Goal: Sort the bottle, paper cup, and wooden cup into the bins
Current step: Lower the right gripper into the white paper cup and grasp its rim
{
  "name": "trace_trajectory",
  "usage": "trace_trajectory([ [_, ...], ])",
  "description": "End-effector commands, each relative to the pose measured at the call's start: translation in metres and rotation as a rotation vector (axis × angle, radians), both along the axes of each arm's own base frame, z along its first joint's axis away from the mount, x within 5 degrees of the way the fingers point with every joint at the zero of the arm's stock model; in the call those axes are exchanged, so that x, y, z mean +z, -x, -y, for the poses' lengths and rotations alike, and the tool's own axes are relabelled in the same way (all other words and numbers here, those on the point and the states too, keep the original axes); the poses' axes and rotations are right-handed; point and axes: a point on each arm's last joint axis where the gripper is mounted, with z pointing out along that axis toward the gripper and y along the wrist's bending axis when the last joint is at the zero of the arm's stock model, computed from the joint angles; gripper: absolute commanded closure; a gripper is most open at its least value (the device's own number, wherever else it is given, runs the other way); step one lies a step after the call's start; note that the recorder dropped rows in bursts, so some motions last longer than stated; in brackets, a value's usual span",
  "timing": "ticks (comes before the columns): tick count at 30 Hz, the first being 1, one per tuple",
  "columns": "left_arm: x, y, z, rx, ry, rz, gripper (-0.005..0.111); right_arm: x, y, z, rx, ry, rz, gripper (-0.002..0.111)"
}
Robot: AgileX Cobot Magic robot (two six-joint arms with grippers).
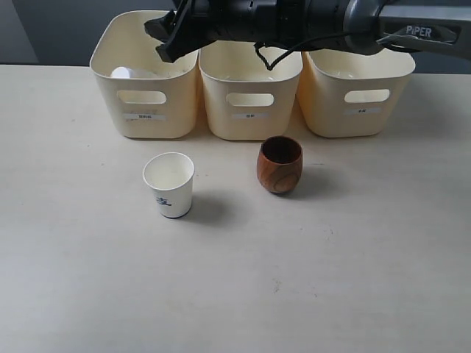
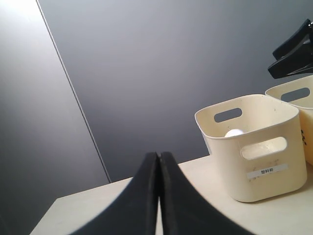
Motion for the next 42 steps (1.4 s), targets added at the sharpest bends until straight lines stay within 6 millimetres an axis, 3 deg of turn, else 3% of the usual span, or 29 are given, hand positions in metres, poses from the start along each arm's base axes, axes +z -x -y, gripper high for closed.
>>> trace_trajectory([
  [1, 0.000, 0.000, 0.000, -0.002, 0.002, 0.003, 0.107, 0.007, 0.001, 0.000, 0.002, -0.052, -0.031, 0.046],
  [8, 0.000, 0.000, 0.000, -0.002, 0.002, 0.003, 0.107, 0.035, 0.026, 0.001, 0.144, -0.002, -0.082, 0.048],
  [12, 0.000, 0.000, 0.000, -0.002, 0.002, 0.003, 0.107, 0.056, 0.047, 0.009, 0.241, 0.119, -0.106, 0.054],
  [18, 0.000, 0.000, 0.000, -0.002, 0.002, 0.003, 0.107, 0.071, 0.079, 0.022, 0.384, 0.275, -0.217, 0.054],
  [20, 0.000, 0.000, 0.000, -0.002, 0.002, 0.003, 0.107, 0.064, 0.090, 0.021, 0.442, 0.355, -0.291, 0.054],
  [25, 0.000, 0.000, 0.000, -0.002, 0.002, 0.003, 0.107, 0.032, 0.108, -0.008, 0.466, 0.601, -0.311, 0.054],
  [29, 0.000, 0.000, 0.000, -0.002, 0.002, 0.003, 0.107, -0.010, 0.116, -0.043, 0.456, 0.774, -0.237, 0.054],
  [35, 0.000, 0.000, 0.000, -0.002, 0.002, 0.003, 0.107, -0.048, 0.103, -0.050, 0.421, 0.840, -0.227, 0.054],
  [42, 0.000, 0.000, 0.000, -0.002, 0.002, 0.003, 0.107, -0.067, 0.101, -0.051, 0.419, 0.870, -0.269, 0.054],
])
